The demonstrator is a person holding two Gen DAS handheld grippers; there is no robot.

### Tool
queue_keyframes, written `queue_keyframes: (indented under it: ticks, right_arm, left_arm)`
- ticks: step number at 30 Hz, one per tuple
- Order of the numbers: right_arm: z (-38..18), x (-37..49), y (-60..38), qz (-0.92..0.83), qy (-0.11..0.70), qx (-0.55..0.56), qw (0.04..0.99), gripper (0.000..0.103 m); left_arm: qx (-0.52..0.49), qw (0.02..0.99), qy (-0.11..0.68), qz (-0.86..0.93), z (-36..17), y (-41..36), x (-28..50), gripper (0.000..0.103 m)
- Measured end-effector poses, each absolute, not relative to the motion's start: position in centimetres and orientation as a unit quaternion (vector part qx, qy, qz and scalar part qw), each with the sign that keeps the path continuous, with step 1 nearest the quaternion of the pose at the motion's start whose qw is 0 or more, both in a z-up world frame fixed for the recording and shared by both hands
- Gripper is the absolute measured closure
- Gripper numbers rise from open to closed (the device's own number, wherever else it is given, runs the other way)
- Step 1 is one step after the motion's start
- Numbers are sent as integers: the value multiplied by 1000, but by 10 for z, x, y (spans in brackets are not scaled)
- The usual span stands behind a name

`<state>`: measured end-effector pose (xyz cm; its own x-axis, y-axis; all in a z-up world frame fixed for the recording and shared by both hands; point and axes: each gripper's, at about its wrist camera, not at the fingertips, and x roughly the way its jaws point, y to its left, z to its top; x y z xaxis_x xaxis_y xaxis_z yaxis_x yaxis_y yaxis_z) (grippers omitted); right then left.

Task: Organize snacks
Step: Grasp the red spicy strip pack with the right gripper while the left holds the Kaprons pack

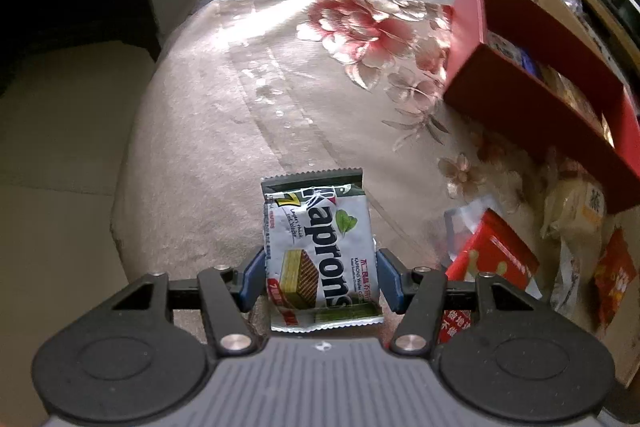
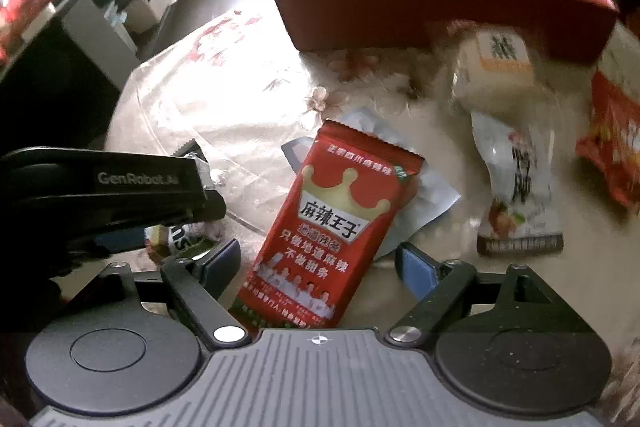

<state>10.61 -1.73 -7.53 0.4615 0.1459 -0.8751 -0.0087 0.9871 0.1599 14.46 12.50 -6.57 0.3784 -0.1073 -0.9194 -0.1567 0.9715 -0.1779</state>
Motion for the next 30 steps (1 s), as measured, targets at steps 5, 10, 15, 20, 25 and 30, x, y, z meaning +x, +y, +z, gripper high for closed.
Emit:
queue_keyframes:
  ticks: [5,10,15,20,25,30]
  right_arm:
    - [-72,93,-26,99,531,-38,841,37]
    - [-68,74,-72,115,565,-67,814,46]
    - [-71,69,-93,129,556,-45,820,38]
    - [-78,83,-76,145,526,-64,836,14]
    - [-87,72,-62,161,523,-99,831,0]
    - [-82,69,-83,172,527,-74,829,5]
  left_arm:
    - [-106,819,564,-20,-66,114,137,42]
    - [-86,817,568,-46,-65,98,126,42]
    - [-66,821,566,-32,-65,86,121,38]
    - [-37,826,562,-26,-70,71,115,18]
    - [-11,832,555,3,-75,60,106,10]
    - [-24,830,558,16,-71,64,106,25]
